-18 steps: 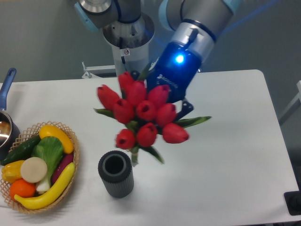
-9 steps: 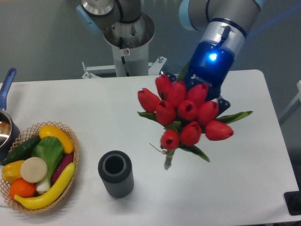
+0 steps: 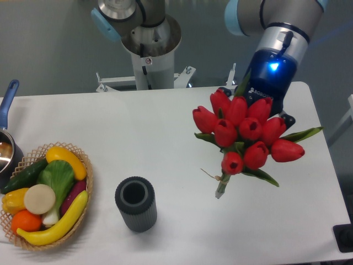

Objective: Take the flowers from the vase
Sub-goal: 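Carry the tulip bunch away from the vase, holding it raised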

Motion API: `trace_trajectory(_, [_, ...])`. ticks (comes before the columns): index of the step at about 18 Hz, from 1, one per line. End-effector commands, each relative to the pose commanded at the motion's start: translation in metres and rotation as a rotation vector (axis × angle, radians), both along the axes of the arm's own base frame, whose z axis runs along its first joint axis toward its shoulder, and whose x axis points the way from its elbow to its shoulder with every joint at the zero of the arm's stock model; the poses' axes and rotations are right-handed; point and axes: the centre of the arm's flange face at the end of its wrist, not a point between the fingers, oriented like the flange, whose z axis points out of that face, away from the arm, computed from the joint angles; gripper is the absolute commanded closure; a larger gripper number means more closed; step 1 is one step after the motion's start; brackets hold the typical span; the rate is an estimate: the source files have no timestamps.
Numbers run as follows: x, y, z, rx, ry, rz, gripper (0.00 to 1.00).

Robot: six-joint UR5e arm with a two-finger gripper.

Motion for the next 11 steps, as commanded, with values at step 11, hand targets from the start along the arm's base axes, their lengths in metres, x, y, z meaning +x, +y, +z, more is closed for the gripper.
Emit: trace_trajectory(11, [-0.015,-0.013,-0.014,-0.009,0.035,0.004,0.58])
